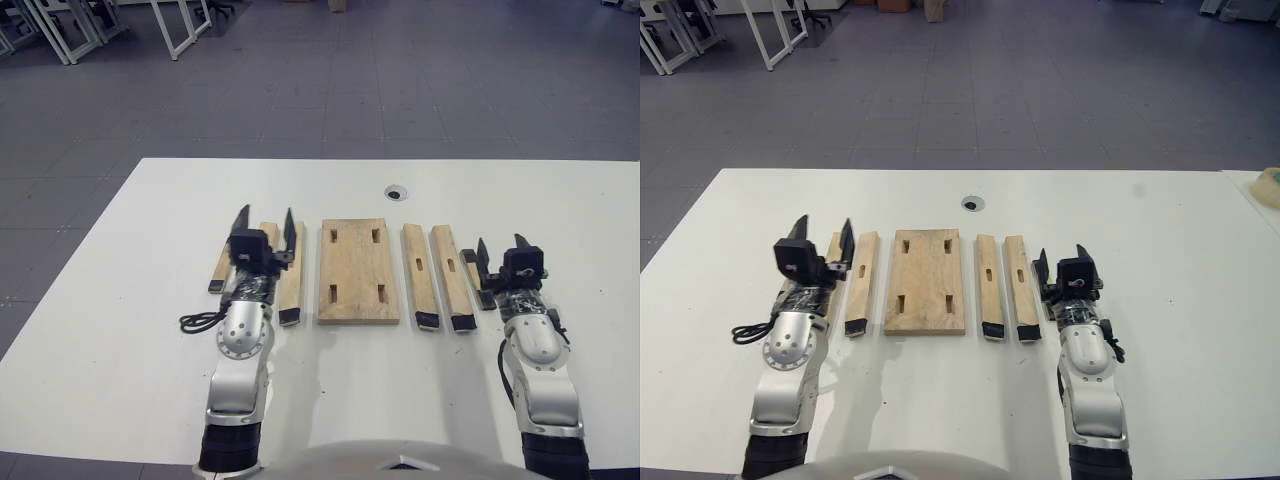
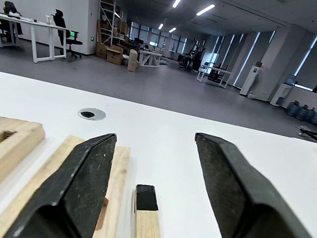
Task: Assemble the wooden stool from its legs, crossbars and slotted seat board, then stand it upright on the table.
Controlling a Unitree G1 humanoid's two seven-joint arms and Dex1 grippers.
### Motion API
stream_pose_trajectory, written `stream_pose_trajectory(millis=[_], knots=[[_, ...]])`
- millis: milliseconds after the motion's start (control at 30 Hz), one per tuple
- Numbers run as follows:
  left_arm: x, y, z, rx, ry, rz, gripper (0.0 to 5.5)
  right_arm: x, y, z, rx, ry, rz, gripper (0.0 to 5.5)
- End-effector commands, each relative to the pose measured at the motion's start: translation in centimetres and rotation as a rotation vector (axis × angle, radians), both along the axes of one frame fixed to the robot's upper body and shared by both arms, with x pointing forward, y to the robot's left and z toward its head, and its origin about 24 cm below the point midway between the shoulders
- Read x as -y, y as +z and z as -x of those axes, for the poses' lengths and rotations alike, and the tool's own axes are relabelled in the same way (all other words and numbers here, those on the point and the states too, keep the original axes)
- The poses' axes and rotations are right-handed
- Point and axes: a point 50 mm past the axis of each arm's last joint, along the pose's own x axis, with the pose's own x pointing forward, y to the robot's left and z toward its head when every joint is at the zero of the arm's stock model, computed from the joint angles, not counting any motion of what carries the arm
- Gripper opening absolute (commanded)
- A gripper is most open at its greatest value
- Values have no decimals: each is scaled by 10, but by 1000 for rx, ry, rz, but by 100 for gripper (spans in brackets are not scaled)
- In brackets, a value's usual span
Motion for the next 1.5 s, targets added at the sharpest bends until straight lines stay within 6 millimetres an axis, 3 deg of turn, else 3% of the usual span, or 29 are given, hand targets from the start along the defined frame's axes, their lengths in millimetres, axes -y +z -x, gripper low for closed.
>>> stream_pose_trajectory(millis=[33, 200, 467, 533, 833, 1067, 1500], knots=[[-8, -8, -1, 1, 41, 15, 342, -6, 9, 0, 98, -27, -38, 293], [-10, -5, -1, 25, 22, -30, 342, -14, 1, 5, 117, -20, -50, 293], [-13, -14, -6, -8, 67, 24, 342, -15, 2, -9, 132, 13, -62, 293], [-10, -14, -8, -3, 58, 31, 313, -13, 2, -9, 129, 9, -56, 293], [-16, -12, -10, 14, 97, 7, 313, -12, -9, -7, 73, 29, -97, 293], [-21, -16, 4, -3, 118, -19, 313, -14, 0, -13, 95, 43, -167, 293], [-19, -14, 2, 21, 146, -16, 313, 14, -7, -15, 54, -22, -107, 293]])
